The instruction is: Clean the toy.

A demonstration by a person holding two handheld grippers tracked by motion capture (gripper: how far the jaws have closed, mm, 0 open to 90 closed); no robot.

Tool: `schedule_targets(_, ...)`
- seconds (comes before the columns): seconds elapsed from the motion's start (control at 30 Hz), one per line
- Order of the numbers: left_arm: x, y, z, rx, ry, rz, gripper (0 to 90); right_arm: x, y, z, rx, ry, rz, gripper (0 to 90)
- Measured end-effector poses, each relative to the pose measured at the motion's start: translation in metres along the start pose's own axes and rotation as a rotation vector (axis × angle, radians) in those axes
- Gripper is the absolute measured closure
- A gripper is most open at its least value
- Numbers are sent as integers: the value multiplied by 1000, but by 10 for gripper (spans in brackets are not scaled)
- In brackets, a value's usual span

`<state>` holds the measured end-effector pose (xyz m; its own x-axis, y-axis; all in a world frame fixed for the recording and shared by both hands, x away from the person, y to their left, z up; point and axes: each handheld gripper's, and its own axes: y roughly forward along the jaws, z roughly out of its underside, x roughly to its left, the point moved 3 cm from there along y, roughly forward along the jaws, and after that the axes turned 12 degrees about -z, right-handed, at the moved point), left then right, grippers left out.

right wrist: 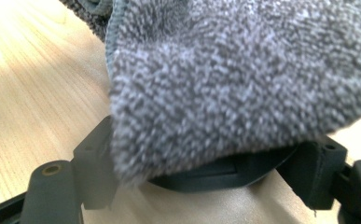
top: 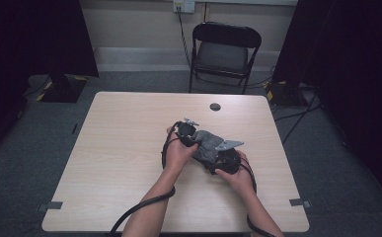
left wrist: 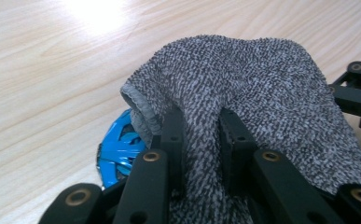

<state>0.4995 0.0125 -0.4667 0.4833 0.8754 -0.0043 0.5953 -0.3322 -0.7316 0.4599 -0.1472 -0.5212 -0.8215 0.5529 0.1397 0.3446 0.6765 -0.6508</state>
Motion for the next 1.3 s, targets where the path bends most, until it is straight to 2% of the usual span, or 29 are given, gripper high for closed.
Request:
schedule_targets(0.13,2,0,0,4,-12,0,746,0,0,0,0,0,0,231)
schedule_targets(0.4,6,1,-2,10,1,-19,747,0,0,0,0,0,0,231)
schedule_targets(0.93,33,7,2,40,-48,-66,747,0,0,0,0,1,0,231)
schedule_targets(1.3,44,10,5,54,-64,-70,747,0,0,0,0,1,0,231)
